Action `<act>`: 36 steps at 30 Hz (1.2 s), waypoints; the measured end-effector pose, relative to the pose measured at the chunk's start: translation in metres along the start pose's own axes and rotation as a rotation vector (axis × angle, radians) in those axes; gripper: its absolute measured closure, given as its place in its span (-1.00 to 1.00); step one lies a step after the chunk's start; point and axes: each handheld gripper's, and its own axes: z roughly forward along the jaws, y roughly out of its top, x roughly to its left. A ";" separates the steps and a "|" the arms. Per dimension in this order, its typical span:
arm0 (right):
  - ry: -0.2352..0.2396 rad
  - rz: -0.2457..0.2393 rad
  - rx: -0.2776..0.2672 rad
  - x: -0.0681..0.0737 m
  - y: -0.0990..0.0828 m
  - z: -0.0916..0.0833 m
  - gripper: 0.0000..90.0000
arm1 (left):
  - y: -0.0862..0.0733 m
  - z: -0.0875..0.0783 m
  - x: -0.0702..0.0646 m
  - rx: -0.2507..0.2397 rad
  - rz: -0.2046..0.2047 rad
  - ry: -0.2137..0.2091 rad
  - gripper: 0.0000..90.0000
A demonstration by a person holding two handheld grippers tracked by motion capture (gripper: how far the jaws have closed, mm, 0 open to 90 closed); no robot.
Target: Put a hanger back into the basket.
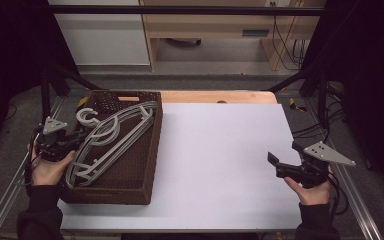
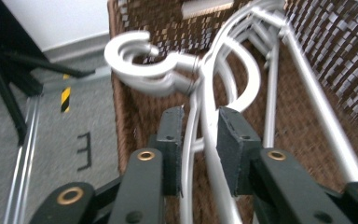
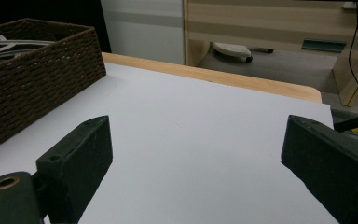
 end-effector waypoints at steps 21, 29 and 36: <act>0.001 -0.002 -0.007 0.001 0.001 0.000 -0.81 | -0.002 0.008 -0.003 0.071 -0.067 -0.023 0.80; 0.002 -0.004 0.002 0.002 0.000 0.002 -0.81 | -0.004 0.015 -0.007 0.022 0.095 0.093 0.81; 0.000 0.003 -0.013 -0.001 0.001 -0.003 -0.81 | -0.001 0.012 -0.009 0.023 0.049 -0.028 0.41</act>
